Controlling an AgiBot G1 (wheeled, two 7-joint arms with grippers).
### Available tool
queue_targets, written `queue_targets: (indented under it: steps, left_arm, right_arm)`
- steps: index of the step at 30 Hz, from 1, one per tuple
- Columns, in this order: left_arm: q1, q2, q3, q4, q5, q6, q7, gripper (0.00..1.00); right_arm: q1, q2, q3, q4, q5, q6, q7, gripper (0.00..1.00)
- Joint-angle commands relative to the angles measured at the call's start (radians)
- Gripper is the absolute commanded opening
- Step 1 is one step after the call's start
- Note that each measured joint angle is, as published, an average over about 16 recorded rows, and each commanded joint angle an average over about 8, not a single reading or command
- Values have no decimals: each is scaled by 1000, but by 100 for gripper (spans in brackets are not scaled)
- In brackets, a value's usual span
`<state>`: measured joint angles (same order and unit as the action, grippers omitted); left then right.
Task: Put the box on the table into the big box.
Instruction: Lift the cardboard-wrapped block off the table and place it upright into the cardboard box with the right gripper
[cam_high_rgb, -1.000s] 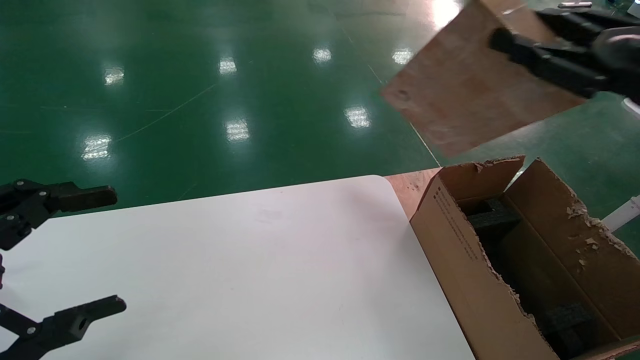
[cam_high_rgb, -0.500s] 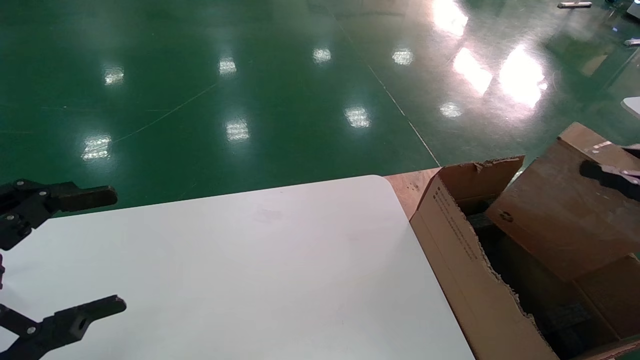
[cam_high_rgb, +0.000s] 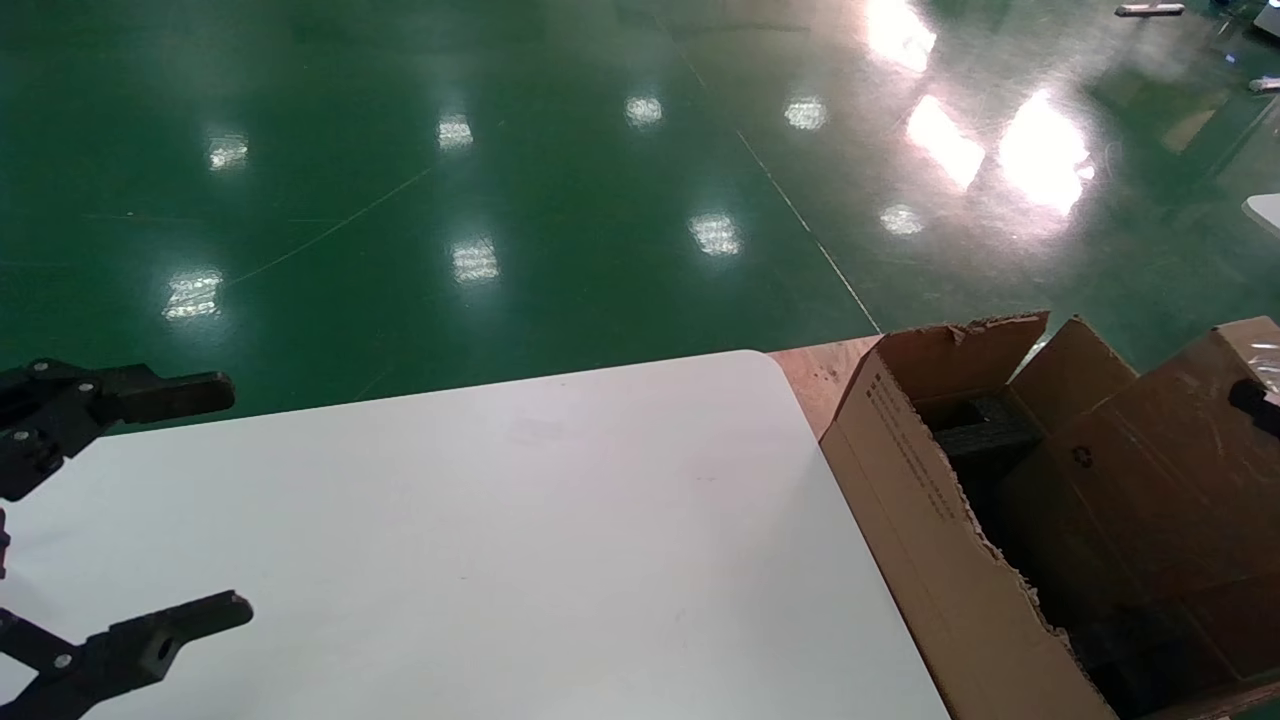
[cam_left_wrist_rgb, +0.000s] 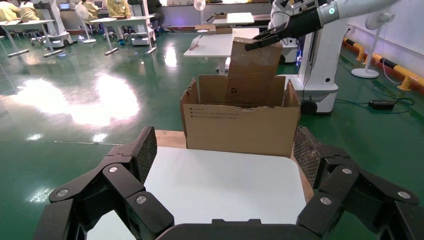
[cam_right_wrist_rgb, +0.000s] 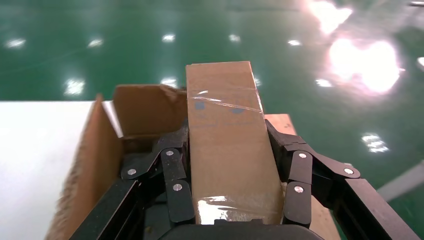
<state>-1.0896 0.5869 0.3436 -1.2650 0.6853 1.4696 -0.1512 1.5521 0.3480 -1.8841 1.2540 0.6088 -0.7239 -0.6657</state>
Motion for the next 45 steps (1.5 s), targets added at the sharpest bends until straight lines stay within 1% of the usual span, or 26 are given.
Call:
queue_targets:
  steps: [1, 6, 12, 19, 25, 30, 34, 38, 45]
  left_arm:
    - [0, 0, 0, 0, 0, 0, 0, 100]
    - [0, 0, 0, 0, 0, 0, 0, 100]
    - [0, 0, 0, 0, 0, 0, 0, 100]
    - [0, 0, 0, 0, 0, 0, 0, 100]
    - [0, 0, 0, 0, 0, 0, 0, 100]
    - [0, 0, 0, 0, 0, 0, 0, 100]
    - [0, 0, 0, 0, 0, 0, 0, 100]
    - [0, 0, 1, 0, 0, 0, 0, 100]
    - [0, 0, 1, 0, 0, 0, 0, 100]
  right_arm:
    - [63, 3, -79, 23, 76, 41, -72, 0]
    - [221, 2, -241, 16, 220, 42, -230, 0]
    - [390, -7, -423, -11, 358, 11, -377, 0]
    - [565, -11, -633, -22, 481, -22, -473, 0]
    - [724, 1, -811, 16, 536, -52, -532, 0]
    - [896, 58, -935, 22, 536, -99, -597, 0]
    - [1019, 117, -986, -17, 490, -122, -624, 0]
    - [1086, 150, -994, -65, 420, -111, -593, 0]
    - [1142, 191, -996, -101, 288, -86, -485, 0]
